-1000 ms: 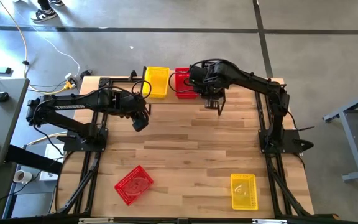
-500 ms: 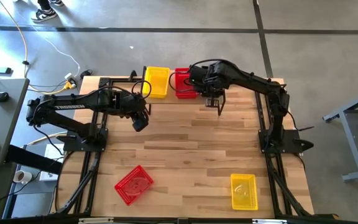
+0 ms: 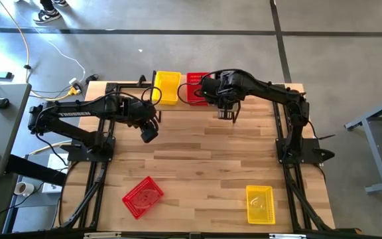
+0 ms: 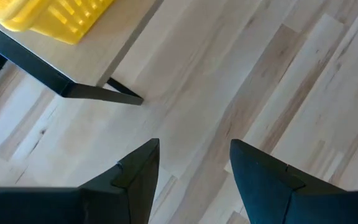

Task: Stack baskets on shelf by color
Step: Stack the black bin on the stacked black bins on the shelf

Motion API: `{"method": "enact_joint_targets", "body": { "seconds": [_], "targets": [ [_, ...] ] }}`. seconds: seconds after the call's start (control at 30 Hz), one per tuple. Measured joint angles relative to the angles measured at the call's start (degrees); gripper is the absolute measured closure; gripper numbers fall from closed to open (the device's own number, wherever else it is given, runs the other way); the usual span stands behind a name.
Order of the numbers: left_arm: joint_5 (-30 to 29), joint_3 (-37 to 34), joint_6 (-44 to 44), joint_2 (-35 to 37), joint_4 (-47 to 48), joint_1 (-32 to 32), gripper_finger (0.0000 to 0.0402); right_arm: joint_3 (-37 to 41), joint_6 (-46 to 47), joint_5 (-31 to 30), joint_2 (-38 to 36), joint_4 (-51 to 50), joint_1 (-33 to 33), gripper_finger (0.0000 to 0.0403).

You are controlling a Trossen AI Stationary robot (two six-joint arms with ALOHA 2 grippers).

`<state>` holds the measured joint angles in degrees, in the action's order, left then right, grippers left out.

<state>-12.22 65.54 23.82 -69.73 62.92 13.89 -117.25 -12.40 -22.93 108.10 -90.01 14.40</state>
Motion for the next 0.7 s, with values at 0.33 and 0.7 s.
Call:
{"method": "enact_joint_targets", "body": {
  "seconds": [0.33,0.7],
  "targets": [
    [-0.01,0.00,1.06,0.00,0.00,0.00,0.0216,0.00,5.87,10.73,-0.07,-0.01,2.66,0.0280],
    [0.08,0.00,0.67,0.00,0.21,0.00,0.0216,0.00,8.11,4.62,-0.75,-0.01,2.85,0.0290]
  ]
}}
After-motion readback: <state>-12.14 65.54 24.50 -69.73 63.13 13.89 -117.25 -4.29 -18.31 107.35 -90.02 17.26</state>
